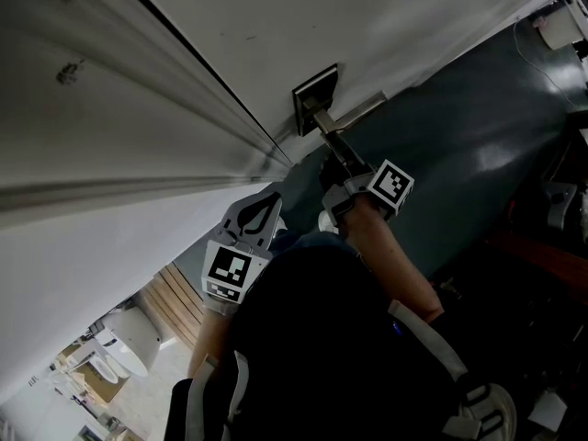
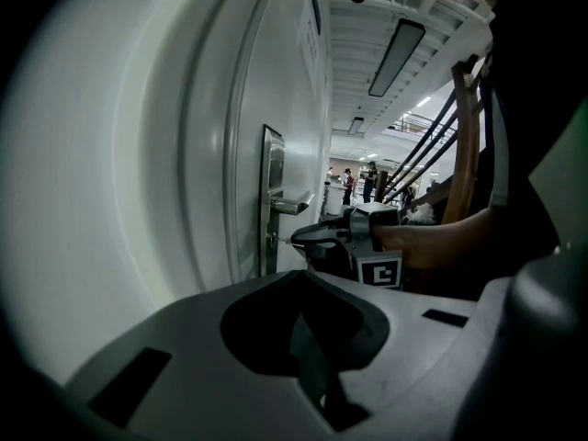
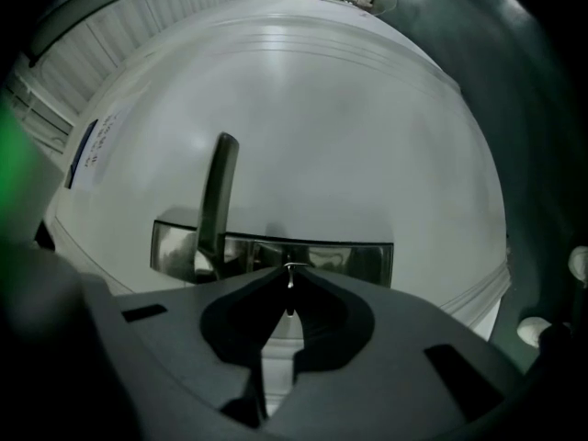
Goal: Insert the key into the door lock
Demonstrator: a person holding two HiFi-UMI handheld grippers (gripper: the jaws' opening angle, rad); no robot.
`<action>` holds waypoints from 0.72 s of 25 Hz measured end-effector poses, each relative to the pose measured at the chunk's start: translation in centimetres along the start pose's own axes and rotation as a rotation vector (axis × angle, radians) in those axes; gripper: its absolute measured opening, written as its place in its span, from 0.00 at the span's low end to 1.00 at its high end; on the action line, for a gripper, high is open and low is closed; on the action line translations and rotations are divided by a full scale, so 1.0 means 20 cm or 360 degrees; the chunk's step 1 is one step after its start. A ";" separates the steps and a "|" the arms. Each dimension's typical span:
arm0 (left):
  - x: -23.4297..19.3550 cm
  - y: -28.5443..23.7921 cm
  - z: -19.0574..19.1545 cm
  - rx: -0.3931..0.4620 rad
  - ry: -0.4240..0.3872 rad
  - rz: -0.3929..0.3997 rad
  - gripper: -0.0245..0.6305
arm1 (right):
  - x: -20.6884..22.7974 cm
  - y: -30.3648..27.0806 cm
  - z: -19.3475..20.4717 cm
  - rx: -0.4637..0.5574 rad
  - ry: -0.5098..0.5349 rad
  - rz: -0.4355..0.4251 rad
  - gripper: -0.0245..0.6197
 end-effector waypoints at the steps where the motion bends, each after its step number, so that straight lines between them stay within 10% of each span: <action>1: 0.00 0.00 0.00 0.0000 0.0002 -0.0003 0.05 | 0.00 -0.02 0.00 -0.0005 -0.0012 -0.0006 0.09; 18: 0.01 -0.01 -0.03 0.0021 0.0003 -0.0012 0.05 | -0.01 -0.13 0.00 -0.0018 -0.0016 -0.0063 0.09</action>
Point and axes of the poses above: the fingertips, and each gripper's own axes: y backward along the fingers, x to its right, z out of its underside, the point moved 5 cm from there along y, backward along the fingers, and after that the axes turned 15 degrees about y, right-handed, at the moved point
